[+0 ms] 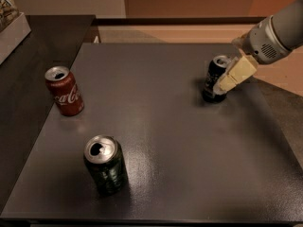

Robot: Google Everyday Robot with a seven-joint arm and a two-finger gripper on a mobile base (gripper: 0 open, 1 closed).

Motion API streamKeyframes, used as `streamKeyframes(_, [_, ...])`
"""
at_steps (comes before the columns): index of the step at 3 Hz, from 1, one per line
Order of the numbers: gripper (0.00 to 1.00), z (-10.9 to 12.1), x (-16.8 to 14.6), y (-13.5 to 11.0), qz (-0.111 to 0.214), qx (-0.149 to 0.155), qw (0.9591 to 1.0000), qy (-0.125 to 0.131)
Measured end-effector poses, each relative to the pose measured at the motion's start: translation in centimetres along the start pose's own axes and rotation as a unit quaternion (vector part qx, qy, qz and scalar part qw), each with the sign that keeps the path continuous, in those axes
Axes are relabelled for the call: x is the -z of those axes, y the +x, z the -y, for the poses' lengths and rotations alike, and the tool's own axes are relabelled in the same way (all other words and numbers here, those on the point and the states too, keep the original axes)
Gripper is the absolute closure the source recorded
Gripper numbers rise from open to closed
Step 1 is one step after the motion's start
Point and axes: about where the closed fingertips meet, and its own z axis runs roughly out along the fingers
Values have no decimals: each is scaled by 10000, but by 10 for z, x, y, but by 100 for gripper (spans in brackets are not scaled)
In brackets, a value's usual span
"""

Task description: Knock pepsi can over

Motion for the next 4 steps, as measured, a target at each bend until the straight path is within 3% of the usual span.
streamKeyframes(1, [0,3,-6,5,24,-41,10000,-41])
streamKeyframes(2, [17,-1,-6,6,86,-7,9998,-172])
streamKeyframes(4, [64,-12,-10,2,198,18,9987,-460])
